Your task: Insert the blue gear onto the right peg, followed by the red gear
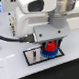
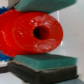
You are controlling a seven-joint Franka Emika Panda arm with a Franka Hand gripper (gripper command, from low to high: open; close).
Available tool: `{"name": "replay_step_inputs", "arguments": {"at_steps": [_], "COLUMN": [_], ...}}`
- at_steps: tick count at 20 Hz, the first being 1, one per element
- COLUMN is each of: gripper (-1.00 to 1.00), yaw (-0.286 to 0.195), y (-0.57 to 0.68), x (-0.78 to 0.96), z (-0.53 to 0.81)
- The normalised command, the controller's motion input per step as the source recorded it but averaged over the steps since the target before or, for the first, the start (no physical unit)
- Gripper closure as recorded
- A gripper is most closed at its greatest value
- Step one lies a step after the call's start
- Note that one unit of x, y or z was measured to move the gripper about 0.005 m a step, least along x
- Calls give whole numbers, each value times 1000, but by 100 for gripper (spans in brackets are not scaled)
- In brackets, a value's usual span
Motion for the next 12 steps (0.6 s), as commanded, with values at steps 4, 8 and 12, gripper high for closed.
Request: {"name": "replay_step_inputs", "arguments": {"at_steps": [4, 8, 12], "gripper": [100, 100, -100], "yaw": [0, 0, 0], "y": [75, 49, 56], "x": [206, 113, 47], "z": [-175, -25, 245]}}
